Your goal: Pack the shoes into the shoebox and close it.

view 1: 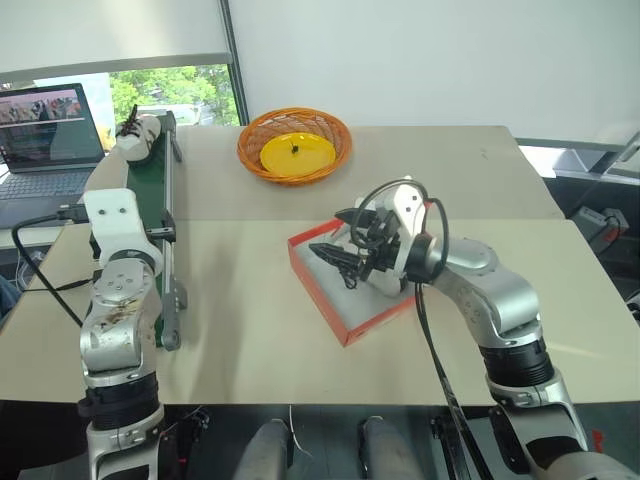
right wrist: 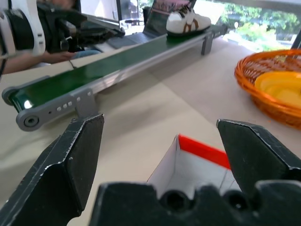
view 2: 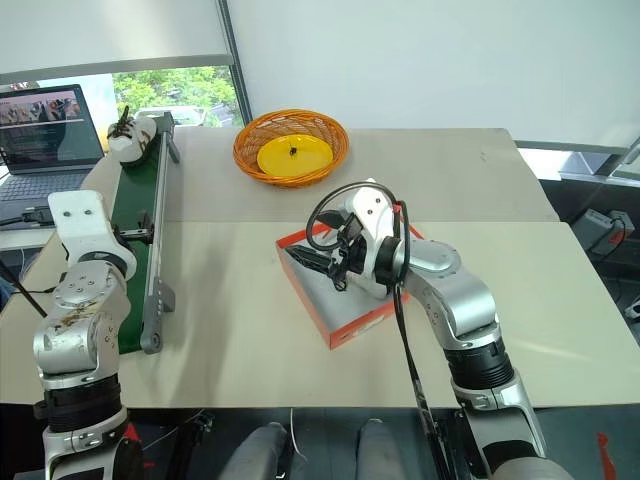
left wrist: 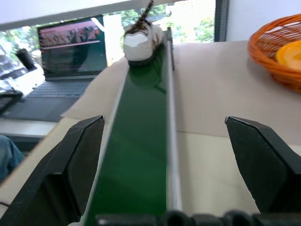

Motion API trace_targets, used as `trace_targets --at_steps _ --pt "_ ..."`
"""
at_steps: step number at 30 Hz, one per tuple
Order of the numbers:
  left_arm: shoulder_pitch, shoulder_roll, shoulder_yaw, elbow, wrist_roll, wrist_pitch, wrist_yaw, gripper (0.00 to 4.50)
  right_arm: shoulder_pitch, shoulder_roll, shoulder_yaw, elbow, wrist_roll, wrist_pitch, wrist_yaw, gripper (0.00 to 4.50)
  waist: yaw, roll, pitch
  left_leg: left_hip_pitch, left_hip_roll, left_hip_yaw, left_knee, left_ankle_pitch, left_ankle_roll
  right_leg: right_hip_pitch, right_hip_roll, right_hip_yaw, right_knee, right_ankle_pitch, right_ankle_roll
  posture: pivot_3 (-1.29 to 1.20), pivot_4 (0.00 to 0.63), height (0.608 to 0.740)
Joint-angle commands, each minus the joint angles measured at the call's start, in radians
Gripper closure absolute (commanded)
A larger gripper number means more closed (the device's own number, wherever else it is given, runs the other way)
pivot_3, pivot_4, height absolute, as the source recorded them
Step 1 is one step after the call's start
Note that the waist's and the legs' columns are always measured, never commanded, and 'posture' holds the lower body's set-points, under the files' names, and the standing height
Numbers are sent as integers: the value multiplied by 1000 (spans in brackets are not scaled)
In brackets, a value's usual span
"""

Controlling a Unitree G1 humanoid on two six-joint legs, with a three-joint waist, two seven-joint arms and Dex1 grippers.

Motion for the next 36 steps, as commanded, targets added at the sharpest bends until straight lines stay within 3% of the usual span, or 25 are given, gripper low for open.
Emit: trace_targets --at_steps 1,15,26,36 --pt "45 39 17 40 18 -159 -63 109 -2 10 -4 -43 5 -19 -9 0 1 0 0 0 0 0 0 0 0 0 0 0 0 0 0 0 150 740" --pt "181 23 160 360 -100 -575 -212 109 -9 -5 -7 -81 23 31 -21 0 4 -1 -1 1 0 1 0 0 0 0 0 1 1 0 0 0 150 740" --pt "153 51 152 506 -175 -577 -337 109 -18 -3 -8 -95 29 54 -30 0 4 -3 -2 2 0 1 0 0 0 0 0 1 2 0 0 0 150 740" --pt "121 94 160 552 -178 -584 -350 109 -7 -4 -14 -113 30 66 -36 0 -1 -3 -2 3 1 1 0 0 0 0 0 1 2 0 0 0 150 740"
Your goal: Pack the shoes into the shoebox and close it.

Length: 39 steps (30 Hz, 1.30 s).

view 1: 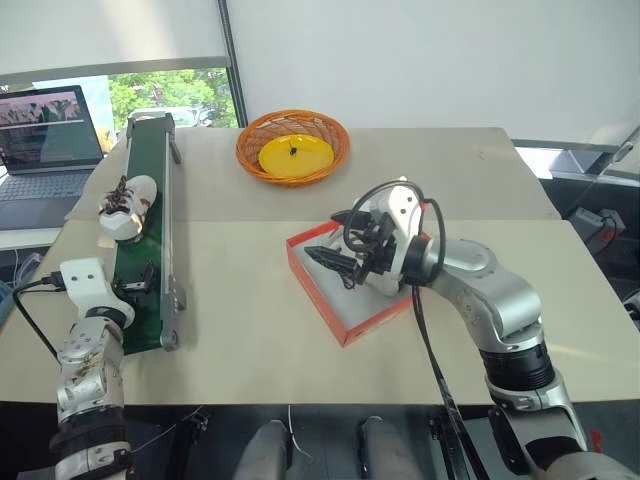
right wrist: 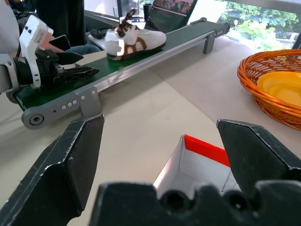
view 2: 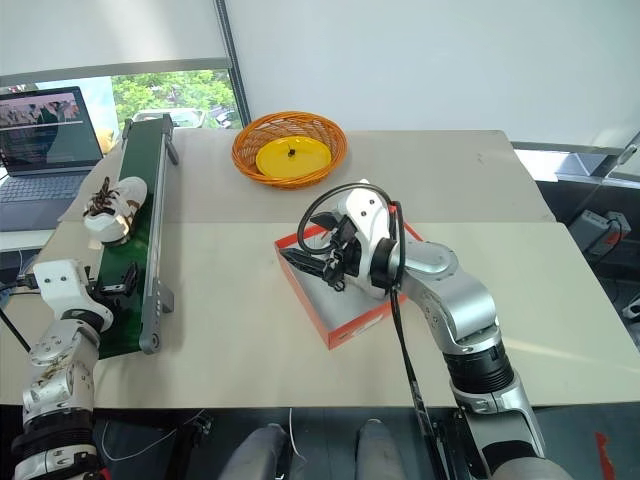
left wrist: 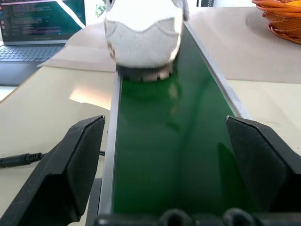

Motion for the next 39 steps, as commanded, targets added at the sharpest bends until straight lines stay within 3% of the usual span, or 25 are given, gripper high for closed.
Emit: trace_targets --at_steps 1,10,14,18,21,24,31,39 --pt "-24 30 16 -11 -13 -16 1 109 -8 0 -26 -43 20 -2 -9 0 1 0 0 0 0 0 0 0 0 0 0 0 0 0 0 0 150 740" --pt "-34 37 16 -8 -32 1 4 109 -13 1 -23 -32 15 -12 -8 0 2 0 0 0 0 0 0 0 0 0 0 0 0 0 0 0 150 740" --pt "-48 25 33 28 -77 43 -7 914 -22 -2 -29 -29 14 -13 -12 0 7 0 0 0 0 0 0 0 0 0 0 0 0 0 0 0 150 740" --pt "-69 18 27 12 -99 69 -4 2158 -27 -8 -34 -29 11 -14 -15 0 11 0 0 2 0 0 0 1 0 2 0 0 1 0 0 0 150 740" --pt "-88 5 -8 -86 -121 110 -12 2483 -28 -10 -38 -28 13 -12 -17 0 12 0 0 2 0 0 0 2 0 2 0 0 1 0 0 0 150 740" --pt "-124 -19 -50 -230 -152 171 2 2519 -26 -8 -52 -26 27 3 -21 0 12 -2 -1 1 0 -1 0 2 -1 2 0 0 1 0 0 0 150 740" --pt "-209 -105 -253 -596 -190 340 47 2519 -112 127 -322 101 241 269 -228 0 1 -4 -1 -2 0 -1 0 2 -1 -1 0 1 1 1 -1 0 150 740" --pt "-192 -209 -400 -743 -194 427 86 2519 -262 289 -622 233 482 409 -525 0 -23 -4 -1 1 1 3 -4 2 0 -1 1 5 1 1 -1 0 150 740"
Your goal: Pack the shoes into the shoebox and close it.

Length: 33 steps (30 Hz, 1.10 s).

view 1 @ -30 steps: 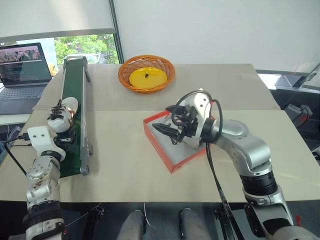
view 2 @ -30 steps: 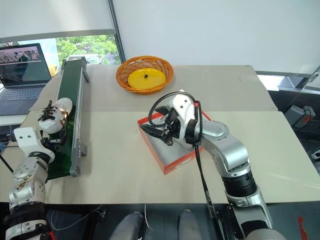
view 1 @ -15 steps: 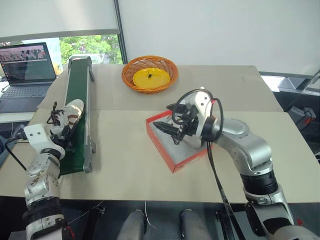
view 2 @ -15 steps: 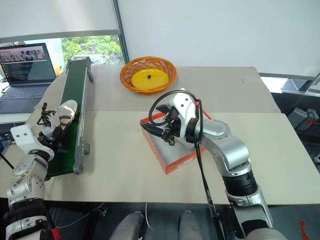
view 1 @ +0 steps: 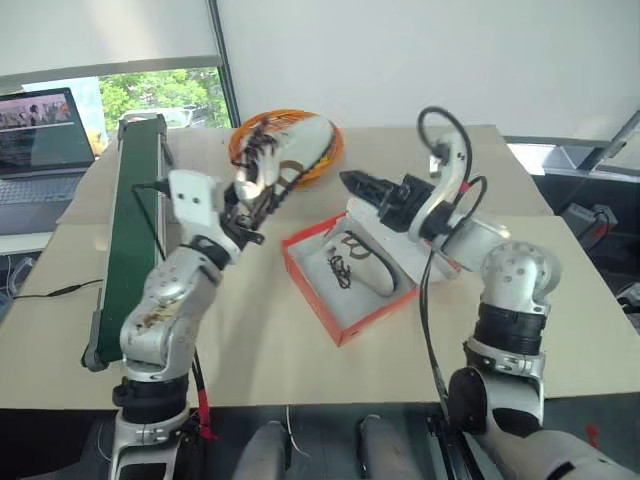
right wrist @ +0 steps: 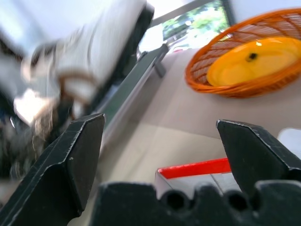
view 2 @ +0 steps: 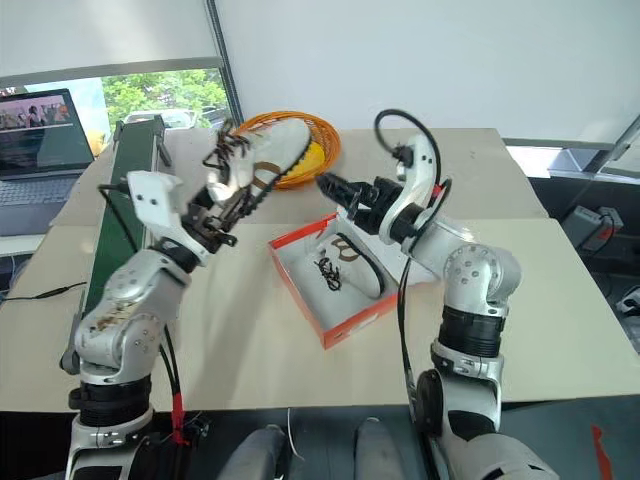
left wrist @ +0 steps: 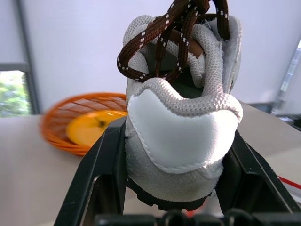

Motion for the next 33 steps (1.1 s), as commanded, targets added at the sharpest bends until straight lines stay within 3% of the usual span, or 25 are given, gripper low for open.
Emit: trace_targets --at_steps 1,19,22,30,33 --pt "1 -43 -24 -91 -17 20 34 2519 -64 42 -101 10 117 30 -123 0 0 0 0 0 0 0 0 0 0 0 0 0 0 0 0 0 150 740" --pt "18 -132 -140 -52 28 -20 2 2519 -68 75 -75 20 249 22 -276 0 0 1 0 0 0 1 0 0 0 1 0 0 -1 0 0 0 150 740" --pt "8 -146 -149 -40 37 -33 -1 2548 -55 83 -61 7 266 23 -292 711 1 1 0 0 0 1 0 0 0 1 0 0 -1 0 0 0 150 740" --pt "-1 -169 -144 -29 60 -43 6 2548 -34 90 -33 -8 287 24 -306 3370 0 1 0 0 0 1 0 0 0 1 0 0 -1 0 0 0 150 740" --pt "-1 -170 -128 -35 57 -29 17 2548 -36 88 -28 -5 289 22 -308 3936 0 1 0 0 0 1 0 0 0 1 0 0 -1 0 0 0 150 740"
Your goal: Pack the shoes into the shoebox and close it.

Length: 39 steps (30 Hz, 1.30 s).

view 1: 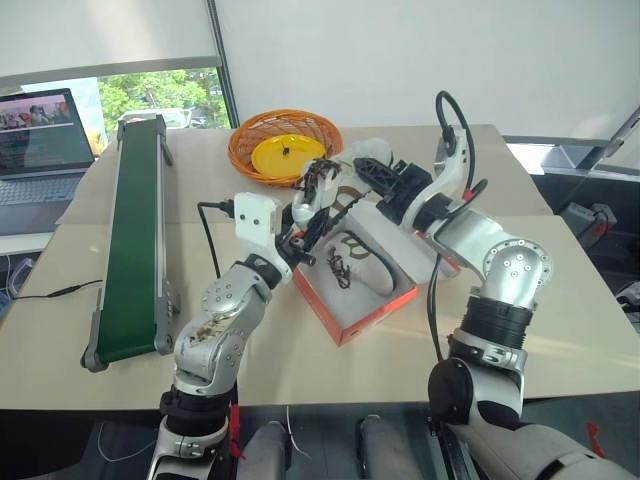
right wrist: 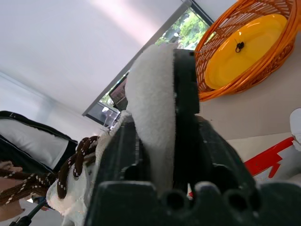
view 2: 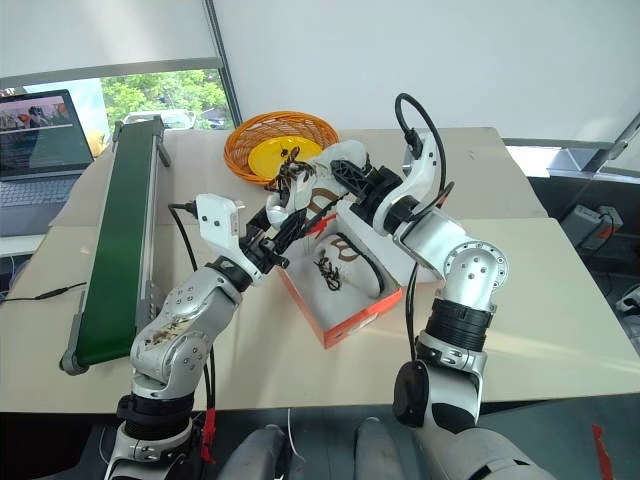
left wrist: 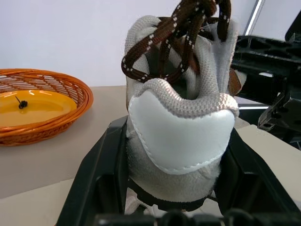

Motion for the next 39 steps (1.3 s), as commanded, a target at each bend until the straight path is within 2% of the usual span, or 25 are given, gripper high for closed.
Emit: trace_targets --at_steps 1,3,5,6,9,10,13,15,18,20,22,26,30,36,39 --pt "-27 -8 19 -29 -7 -3 11 2548 -8 8 43 -41 50 5 17 3960 0 0 0 0 0 0 0 0 0 0 0 0 0 0 0 0 150 740" --pt "-19 0 44 -42 -23 18 14 2548 -14 -3 47 -34 41 2 18 3983 0 0 0 0 0 0 0 0 0 0 0 0 0 0 0 0 150 740" --pt "-6 7 73 -63 -51 42 15 1634 -19 -20 54 -26 30 -1 22 4005 0 0 0 0 0 0 0 0 0 0 0 0 0 0 0 0 150 740" --pt "0 10 83 -72 -64 51 12 1415 -21 -27 57 -24 28 -2 26 4007 -1 0 0 0 0 0 0 0 0 0 0 0 0 0 0 0 150 740" --pt "40 44 133 -124 -134 127 4 210 -37 -63 66 -8 22 0 35 4017 -5 0 0 0 0 0 0 0 0 0 0 0 0 0 0 0 150 740" --pt "58 59 155 -138 -160 154 2 15 -43 -74 70 -4 23 3 39 4017 -6 0 0 0 0 0 0 0 0 0 0 0 0 0 0 0 150 740" --pt "92 96 208 -158 -224 212 3 15 -57 -109 91 0 26 21 58 4017 -5 0 0 0 1 0 0 0 0 0 1 0 0 0 0 0 150 740" --pt "110 134 252 -162 -255 238 1 15 -77 -177 160 -10 -7 61 113 4017 -1 0 0 0 1 0 0 0 0 0 1 0 0 0 0 0 150 740" --pt "115 179 300 -158 -287 248 5 15 -124 -384 409 -62 -171 48 281 4017 -1 1 1 0 0 0 0 0 0 0 1 0 -1 0 0 0 150 740" --pt "106 199 310 -145 -295 246 13 15 -187 -523 596 -60 -266 23 454 4017 0 1 1 0 0 0 0 0 0 0 1 -1 -2 0 0 0 150 740" --pt "100 211 307 -137 -303 239 18 15 -244 -602 728 -37 -347 -20 581 4017 0 1 1 -1 1 -1 0 0 0 1 1 -1 -4 0 1 0 150 740" --pt "110 226 300 -146 -313 235 22 15 -331 -642 872 76 -497 -178 773 4017 -5 1 1 0 3 0 0 0 0 2 3 -1 -7 0 1 0 150 740" --pt "163 256 301 -190 -353 259 -2 15 -368 -644 952 183 -632 -308 894 4017 1 1 1 -2 4 0 0 0 0 1 3 -1 -8 0 0 0 150 740" --pt "232 269 292 -245 -409 277 -1 15 -437 -571 932 424 -779 -452 944 4017 3 1 1 -4 4 0 0 0 0 -1 4 -1 -8 1 -1 0 150 740" --pt "241 261 292 -263 -430 284 10 15 -442 -552 910 462 -818 -467 968 4017 3 1 1 -4 5 0 0 0 0 -1 4 0 -8 1 -1 0 150 740"
